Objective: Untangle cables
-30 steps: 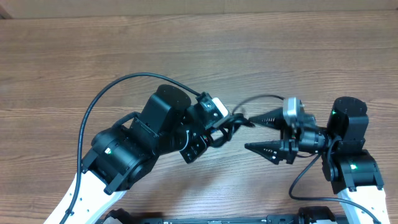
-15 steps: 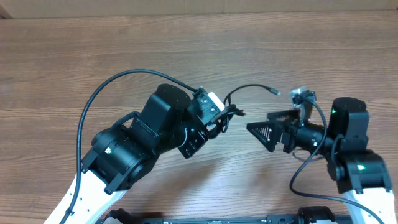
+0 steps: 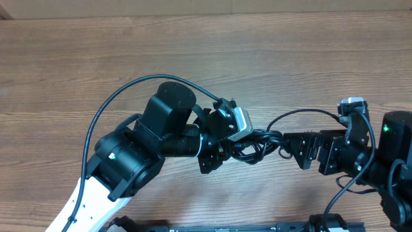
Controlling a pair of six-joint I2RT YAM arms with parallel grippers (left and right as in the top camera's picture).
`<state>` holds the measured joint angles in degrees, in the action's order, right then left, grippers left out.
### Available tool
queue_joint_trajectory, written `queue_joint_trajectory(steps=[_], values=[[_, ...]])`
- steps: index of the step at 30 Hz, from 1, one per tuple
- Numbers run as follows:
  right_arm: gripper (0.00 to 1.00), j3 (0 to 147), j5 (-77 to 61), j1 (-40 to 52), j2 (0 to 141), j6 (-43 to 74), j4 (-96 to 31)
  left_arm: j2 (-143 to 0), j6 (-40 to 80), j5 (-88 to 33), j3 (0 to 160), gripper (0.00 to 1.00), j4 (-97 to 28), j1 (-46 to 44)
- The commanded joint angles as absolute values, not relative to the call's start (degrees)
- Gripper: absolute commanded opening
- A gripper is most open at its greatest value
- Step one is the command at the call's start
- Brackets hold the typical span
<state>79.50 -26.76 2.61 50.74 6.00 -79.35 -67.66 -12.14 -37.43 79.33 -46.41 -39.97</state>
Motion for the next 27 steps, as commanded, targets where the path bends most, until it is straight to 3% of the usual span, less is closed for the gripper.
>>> queue_joint_trajectory(steps=[1,13,18,27], values=[[1.00,81.8,-27.0,2.5,50.5,5.7,-79.0,-68.3,-7.0,-40.1,80.1,0.04,-44.4,-38.6],[1.00,82.2,-27.0,2.5,50.5,1.2,-81.6,-69.5,1.0,-40.8,80.1,0.04,-40.4,-34.8],[1.00,82.2,-27.0,2.5,50.5,4.5,-79.6,-70.0,24.6,-33.8,80.1,0.04,-40.0,-34.8],[1.00,82.1,-27.0,2.5,50.5,9.5,-72.6,-70.0,39.3,-38.0,80.1,0.04,-37.1,-36.7]])
